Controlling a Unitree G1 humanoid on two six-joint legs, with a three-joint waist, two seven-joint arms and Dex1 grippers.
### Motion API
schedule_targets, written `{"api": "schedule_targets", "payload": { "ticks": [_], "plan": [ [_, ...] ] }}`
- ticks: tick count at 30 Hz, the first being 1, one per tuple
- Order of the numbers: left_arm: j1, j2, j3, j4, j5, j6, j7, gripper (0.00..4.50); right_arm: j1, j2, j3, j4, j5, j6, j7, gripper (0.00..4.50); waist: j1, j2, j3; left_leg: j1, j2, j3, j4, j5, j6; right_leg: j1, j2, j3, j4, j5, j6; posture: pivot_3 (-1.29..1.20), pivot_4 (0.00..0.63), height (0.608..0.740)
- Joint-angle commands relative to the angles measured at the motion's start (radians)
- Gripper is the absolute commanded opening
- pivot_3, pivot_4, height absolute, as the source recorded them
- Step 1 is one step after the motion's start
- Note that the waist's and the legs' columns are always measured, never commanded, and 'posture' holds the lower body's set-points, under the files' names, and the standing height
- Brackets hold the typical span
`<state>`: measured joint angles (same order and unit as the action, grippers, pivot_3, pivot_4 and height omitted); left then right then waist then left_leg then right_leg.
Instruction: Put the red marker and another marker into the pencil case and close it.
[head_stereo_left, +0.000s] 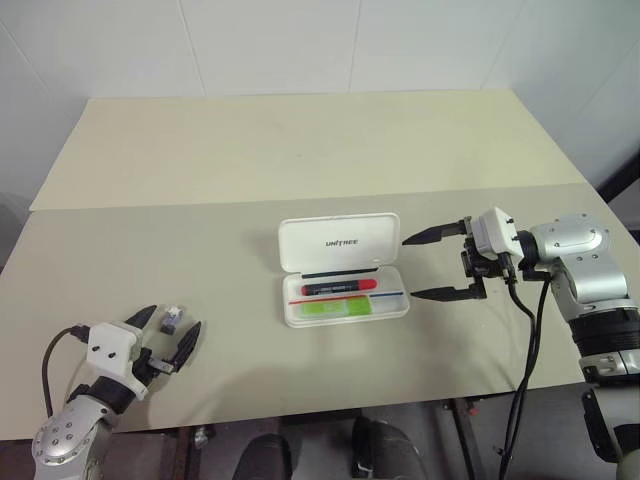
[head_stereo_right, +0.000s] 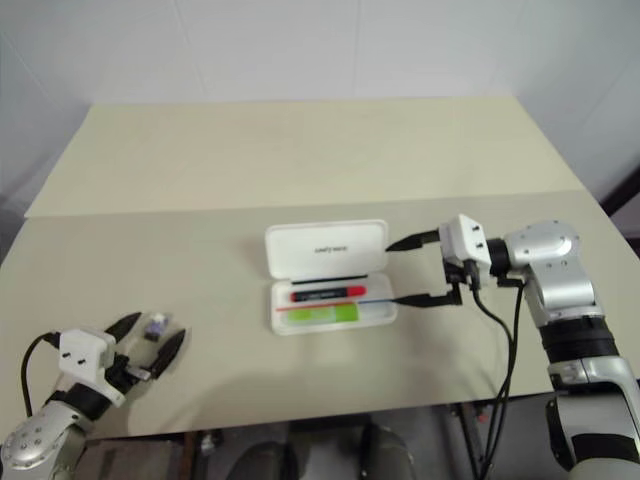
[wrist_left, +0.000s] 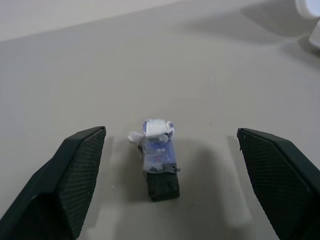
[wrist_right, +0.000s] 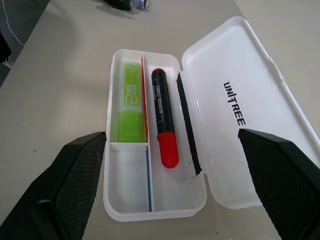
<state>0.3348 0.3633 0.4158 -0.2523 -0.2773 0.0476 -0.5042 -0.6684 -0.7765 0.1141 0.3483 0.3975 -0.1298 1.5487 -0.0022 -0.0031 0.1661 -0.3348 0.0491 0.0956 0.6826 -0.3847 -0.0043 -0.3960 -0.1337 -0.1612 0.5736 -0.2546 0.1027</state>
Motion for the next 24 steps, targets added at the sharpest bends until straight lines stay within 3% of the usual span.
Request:
{"api": "schedule_targets", "payload": {
  "ticks": [1,6,10,19,24],
  "plan": [
    [0.002,0.006,0.001,0.017,0.013,-0.035,0.012,4.5,-0.008,-0.01,-0.017,-0.037,0.018,-0.005,0.066,4.46,0.0,0.0,0.0,0.0,0.0,0.0,0.0,0.0,0.0,0.0,0.0,0.0,0.0,0.0,0.0,0.0,0.15,0.74],
    [-0.011,0.011,-0.007,0.049,0.019,-0.045,0.014,4.5,-0.007,-0.008,-0.022,-0.036,0.015,-0.008,0.064,4.46,0.001,0.0,0.0,0.0,0.0,0.0,0.0,0.0,0.0,0.0,0.0,0.0,0.0,0.0,0.0,0.0,0.15,0.74],
    [-0.049,0.027,-0.021,0.107,0.03,-0.057,0.011,3.65,0.001,-0.004,-0.03,-0.038,0.025,-0.007,0.062,4.5,0.003,0.001,-0.001,0.0,0.0,0.0,0.0,0.0,0.0,0.0,0.0,0.0,0.0,0.0,0.0,0.0,0.15,0.74],
    [-0.091,0.039,-0.053,0.168,0.037,-0.081,0.008,0.48,0.024,-0.008,-0.044,-0.046,0.045,-0.012,0.061,4.5,0.006,0.005,-0.004,0.002,0.0,-0.001,0.001,0.002,0.0,0.002,-0.002,0.0,0.002,0.0,0.0,0.0,0.15,0.74],
    [-0.126,0.04,-0.07,0.134,0.012,-0.076,0.001,0.38,0.022,-0.017,-0.036,-0.031,0.031,-0.004,0.055,4.5,0.016,0.007,-0.006,0.002,0.0,-0.001,0.001,0.002,0.0,0.002,-0.002,0.0,0.002,0.0,0.0,0.0,0.15,0.74]
  ]
}}
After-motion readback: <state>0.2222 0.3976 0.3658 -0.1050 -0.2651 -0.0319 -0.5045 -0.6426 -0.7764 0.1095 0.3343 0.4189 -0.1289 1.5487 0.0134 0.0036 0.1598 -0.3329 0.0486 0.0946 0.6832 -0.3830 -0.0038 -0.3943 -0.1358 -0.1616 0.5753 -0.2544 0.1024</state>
